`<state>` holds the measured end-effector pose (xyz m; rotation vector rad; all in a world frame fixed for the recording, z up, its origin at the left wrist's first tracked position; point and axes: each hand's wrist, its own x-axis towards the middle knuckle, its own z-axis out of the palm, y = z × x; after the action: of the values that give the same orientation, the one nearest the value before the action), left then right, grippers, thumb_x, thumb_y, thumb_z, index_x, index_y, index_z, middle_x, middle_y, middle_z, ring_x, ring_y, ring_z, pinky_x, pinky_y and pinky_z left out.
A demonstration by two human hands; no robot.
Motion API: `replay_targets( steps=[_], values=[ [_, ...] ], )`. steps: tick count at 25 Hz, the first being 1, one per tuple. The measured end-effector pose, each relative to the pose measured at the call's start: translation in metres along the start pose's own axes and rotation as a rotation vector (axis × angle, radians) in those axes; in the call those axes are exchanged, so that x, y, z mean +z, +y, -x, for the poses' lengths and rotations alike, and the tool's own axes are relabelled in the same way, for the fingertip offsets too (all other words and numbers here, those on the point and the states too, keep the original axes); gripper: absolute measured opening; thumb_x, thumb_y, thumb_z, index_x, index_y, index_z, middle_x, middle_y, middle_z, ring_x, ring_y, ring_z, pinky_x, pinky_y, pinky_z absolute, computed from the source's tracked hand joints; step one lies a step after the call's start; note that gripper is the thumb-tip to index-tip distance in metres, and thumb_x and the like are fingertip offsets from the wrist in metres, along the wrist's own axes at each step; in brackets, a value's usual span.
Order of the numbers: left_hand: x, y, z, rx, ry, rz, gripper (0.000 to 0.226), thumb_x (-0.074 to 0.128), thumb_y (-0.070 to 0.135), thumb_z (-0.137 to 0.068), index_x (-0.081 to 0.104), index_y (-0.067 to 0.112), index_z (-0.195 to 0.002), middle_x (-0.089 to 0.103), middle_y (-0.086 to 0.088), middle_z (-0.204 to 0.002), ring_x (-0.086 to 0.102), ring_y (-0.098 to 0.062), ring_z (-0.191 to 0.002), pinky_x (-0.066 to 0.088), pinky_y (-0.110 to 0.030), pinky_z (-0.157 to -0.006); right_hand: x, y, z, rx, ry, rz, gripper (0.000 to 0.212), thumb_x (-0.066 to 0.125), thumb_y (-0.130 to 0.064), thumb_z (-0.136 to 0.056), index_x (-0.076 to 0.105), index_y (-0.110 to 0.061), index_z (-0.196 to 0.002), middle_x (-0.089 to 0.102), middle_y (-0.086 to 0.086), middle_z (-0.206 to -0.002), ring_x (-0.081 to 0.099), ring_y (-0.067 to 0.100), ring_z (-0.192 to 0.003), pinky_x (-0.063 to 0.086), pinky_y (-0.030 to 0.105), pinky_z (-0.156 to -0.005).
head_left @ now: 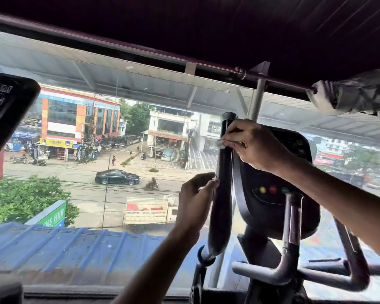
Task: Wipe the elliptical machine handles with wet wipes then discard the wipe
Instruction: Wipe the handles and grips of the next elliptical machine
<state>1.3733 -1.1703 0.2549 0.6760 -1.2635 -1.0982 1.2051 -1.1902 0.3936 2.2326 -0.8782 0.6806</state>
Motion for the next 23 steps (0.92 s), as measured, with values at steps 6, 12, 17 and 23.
replay_targets(
  steps=[6,12,17,23],
  values=[
    [-0.001,-0.010,0.015,-0.046,-0.036,0.031,0.053,0.067,0.050,-0.071,0.076,0.025,-0.116,0.079,0.008,-0.109,0.072,-0.014,-0.109,0.052,-0.046,-0.107,-0.017,0.010,-0.051,0.061,-0.157,0.179,0.020,0.073,-0.021,-0.090,0.081,-0.009,-0.104,0.067,0.008,-0.095,0.059,0.024,-0.091,0.055,0.043,-0.084],
    [-0.002,-0.015,0.036,-0.024,-0.050,0.052,0.016,0.064,0.023,-0.097,0.078,0.023,-0.090,0.075,0.018,-0.083,0.069,-0.002,-0.082,0.049,-0.026,-0.083,-0.016,0.017,-0.092,0.233,-0.318,0.233,0.003,0.071,-0.012,-0.095,0.073,-0.010,-0.093,0.051,-0.008,-0.088,0.064,0.016,-0.087,0.048,0.011,-0.068],
    [-0.008,-0.023,0.053,0.011,-0.065,0.012,0.036,0.054,0.045,-0.088,0.050,0.015,-0.068,0.044,0.010,-0.063,0.043,-0.013,-0.066,0.034,-0.035,-0.071,-0.015,0.005,-0.101,0.264,-0.494,0.299,0.011,0.074,-0.013,-0.093,0.071,-0.006,-0.101,0.058,-0.008,-0.097,0.062,0.004,-0.085,0.048,0.016,-0.074],
    [-0.012,-0.038,0.060,0.025,-0.046,0.011,0.058,0.051,0.058,-0.082,0.061,0.001,-0.078,0.054,0.001,-0.072,0.050,-0.012,-0.073,0.038,-0.035,-0.074,-0.014,-0.016,-0.085,0.176,-0.534,0.382,0.020,0.069,-0.020,-0.097,0.075,-0.007,-0.112,0.059,-0.006,-0.103,0.059,0.012,-0.094,0.052,0.028,-0.081]
  ],
)
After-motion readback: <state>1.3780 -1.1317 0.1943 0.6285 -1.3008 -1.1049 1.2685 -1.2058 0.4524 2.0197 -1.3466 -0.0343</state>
